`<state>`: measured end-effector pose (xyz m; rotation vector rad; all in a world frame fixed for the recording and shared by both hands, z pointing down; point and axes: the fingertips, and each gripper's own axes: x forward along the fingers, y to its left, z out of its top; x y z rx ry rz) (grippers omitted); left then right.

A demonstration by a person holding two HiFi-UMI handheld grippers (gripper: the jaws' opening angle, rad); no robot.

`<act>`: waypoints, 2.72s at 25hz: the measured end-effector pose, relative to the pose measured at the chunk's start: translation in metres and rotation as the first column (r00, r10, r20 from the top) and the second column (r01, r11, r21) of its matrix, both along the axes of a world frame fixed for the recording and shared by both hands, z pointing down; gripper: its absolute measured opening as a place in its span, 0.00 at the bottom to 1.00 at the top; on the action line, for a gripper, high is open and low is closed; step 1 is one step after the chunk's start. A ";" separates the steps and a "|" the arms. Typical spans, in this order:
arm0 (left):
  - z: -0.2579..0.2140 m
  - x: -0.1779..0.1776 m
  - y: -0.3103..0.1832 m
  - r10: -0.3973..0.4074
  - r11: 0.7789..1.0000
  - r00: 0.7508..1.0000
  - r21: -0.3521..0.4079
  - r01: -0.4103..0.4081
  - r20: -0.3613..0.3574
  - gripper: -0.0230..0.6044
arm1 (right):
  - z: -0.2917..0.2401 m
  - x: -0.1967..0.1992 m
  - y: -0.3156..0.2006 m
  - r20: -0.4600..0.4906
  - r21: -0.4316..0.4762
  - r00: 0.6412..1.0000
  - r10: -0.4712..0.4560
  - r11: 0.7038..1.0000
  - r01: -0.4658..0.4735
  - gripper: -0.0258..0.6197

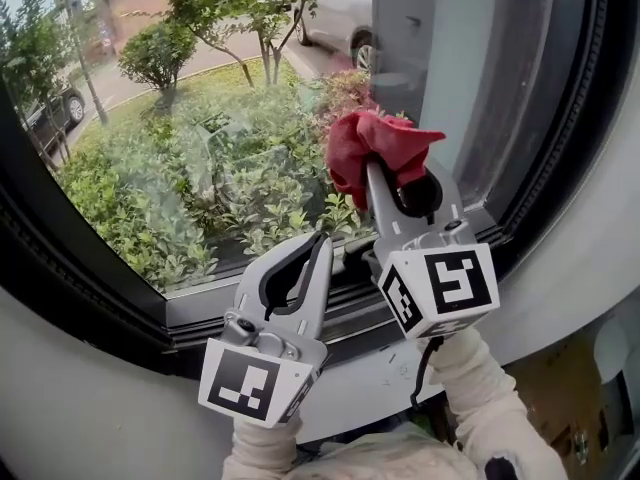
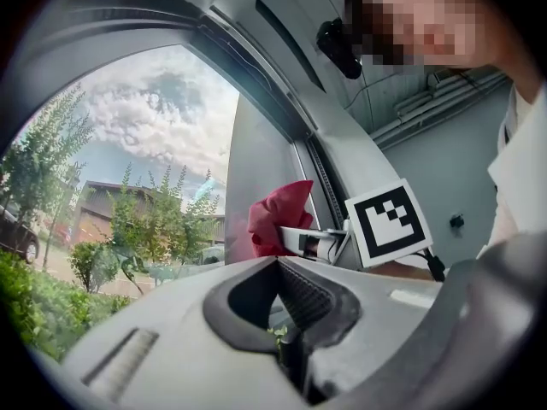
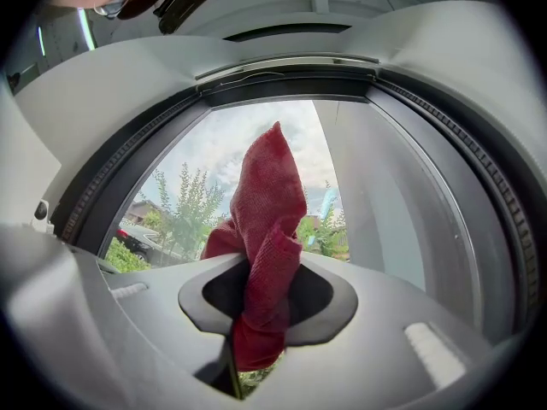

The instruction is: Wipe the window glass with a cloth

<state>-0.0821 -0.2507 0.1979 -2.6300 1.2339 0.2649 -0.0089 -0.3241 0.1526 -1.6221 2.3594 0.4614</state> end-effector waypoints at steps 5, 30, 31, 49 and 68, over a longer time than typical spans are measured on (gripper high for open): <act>0.019 0.010 0.009 0.008 1.000 1.000 -0.022 -0.007 0.018 0.04 | 0.019 0.002 0.000 -0.003 -0.031 1.000 -0.001 1.000 0.001 0.23; 0.004 0.170 -0.016 0.069 0.998 0.996 0.012 -0.070 0.060 0.04 | 0.011 0.183 -0.040 -0.014 -0.043 0.996 0.086 0.995 -0.087 0.23; 0.003 0.174 -0.017 0.070 0.997 0.996 0.014 -0.071 0.063 0.04 | 0.011 0.189 -0.041 -0.012 -0.045 0.996 0.091 0.995 -0.092 0.23; 0.023 0.151 -0.016 0.030 0.999 0.997 -0.021 -0.028 0.067 0.04 | 0.067 0.192 -0.039 0.022 -0.085 0.988 0.151 0.985 -0.148 0.21; 0.011 0.024 -0.018 -0.034 0.999 0.998 0.016 0.033 0.059 0.04 | 0.058 0.063 -0.013 0.037 -0.105 0.990 0.136 0.986 -0.131 0.20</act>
